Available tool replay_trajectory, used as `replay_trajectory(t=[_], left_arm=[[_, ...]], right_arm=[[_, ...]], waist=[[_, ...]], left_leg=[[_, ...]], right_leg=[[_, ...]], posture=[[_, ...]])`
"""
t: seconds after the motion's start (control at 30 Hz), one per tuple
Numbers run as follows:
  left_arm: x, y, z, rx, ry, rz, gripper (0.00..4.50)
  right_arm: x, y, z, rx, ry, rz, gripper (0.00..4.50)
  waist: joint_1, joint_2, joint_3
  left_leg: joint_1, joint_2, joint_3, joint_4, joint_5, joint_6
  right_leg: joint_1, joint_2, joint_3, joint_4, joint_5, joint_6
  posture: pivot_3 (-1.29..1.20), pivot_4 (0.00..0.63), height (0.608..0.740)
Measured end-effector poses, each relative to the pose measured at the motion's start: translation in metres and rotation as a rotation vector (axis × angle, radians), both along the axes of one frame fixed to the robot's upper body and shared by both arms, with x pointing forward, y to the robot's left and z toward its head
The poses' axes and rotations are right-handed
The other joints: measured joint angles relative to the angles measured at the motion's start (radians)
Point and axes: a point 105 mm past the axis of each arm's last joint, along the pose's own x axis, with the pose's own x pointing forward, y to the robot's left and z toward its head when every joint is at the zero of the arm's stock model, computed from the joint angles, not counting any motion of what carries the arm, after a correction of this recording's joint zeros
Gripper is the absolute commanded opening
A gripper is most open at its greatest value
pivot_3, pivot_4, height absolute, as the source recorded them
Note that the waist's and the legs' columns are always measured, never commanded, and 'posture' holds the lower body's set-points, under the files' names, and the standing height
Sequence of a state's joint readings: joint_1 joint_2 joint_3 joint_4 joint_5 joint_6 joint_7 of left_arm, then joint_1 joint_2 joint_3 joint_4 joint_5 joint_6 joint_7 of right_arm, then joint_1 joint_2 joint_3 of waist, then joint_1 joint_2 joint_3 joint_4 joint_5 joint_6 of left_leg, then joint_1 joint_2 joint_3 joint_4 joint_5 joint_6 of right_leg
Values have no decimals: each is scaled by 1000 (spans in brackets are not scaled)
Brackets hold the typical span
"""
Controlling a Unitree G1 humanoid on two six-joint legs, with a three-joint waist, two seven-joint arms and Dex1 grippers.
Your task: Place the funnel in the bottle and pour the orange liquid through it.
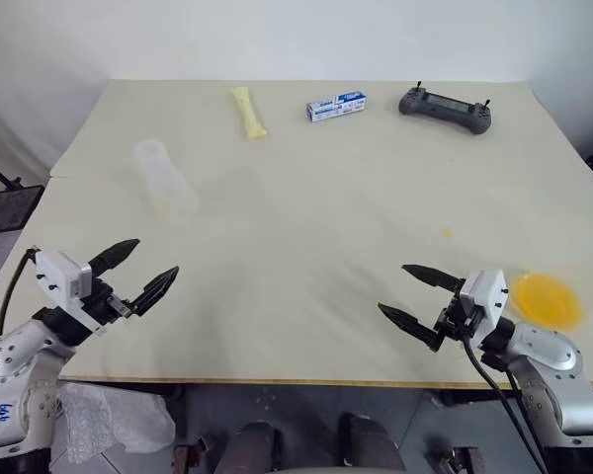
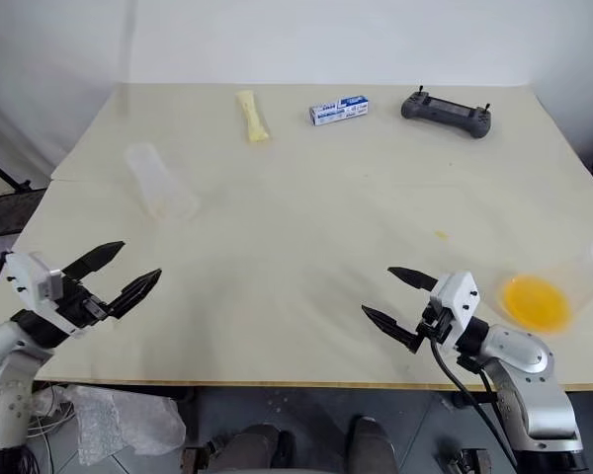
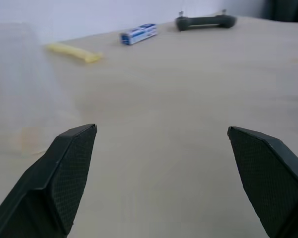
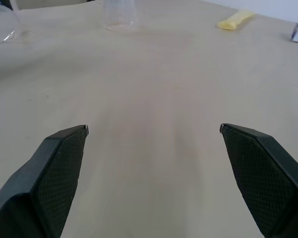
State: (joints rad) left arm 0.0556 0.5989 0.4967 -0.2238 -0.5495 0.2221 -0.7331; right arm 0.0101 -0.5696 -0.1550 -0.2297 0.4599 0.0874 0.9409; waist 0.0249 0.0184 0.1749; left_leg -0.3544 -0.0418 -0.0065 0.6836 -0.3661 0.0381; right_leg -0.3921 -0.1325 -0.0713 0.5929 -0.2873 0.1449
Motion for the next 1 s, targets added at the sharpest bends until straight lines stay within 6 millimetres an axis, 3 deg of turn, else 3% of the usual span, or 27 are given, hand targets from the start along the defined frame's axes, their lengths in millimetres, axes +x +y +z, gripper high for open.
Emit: replay_trajectory(t=[0.2,0.43,0.57,0.73,1.0], left_arm=[[15,15,7,-44,3,140,4500],[57,27,3,-85,40,337,4500],[78,26,5,-68,12,355,4500],[109,27,22,-61,-62,384,4500],[131,25,16,-52,-72,374,4500]], right_arm=[[1,1,1,-1,-7,7,4462],[-3,10,8,9,-38,22,4462],[-5,17,20,58,-73,19,4462],[-3,29,46,138,-142,19,4462],[-2,29,46,147,-130,2,4462]], waist=[[-1,0,0],[-2,-1,0],[-1,-2,1],[-1,-4,2],[-2,-8,3]], left_leg=[[0,0,0,0,0,0],[0,0,0,0,0,-1],[0,0,0,0,0,-1],[0,-1,0,1,1,-1],[0,-1,1,1,1,-1]], right_leg=[[0,1,0,1,0,0],[-2,2,-3,3,0,0],[-2,2,-3,3,0,0],[-2,3,-4,4,0,1],[-2,2,-6,5,0,1]], posture=[[0,150,740],[0,150,740],[0,150,740],[0,150,740],[0,150,740]])
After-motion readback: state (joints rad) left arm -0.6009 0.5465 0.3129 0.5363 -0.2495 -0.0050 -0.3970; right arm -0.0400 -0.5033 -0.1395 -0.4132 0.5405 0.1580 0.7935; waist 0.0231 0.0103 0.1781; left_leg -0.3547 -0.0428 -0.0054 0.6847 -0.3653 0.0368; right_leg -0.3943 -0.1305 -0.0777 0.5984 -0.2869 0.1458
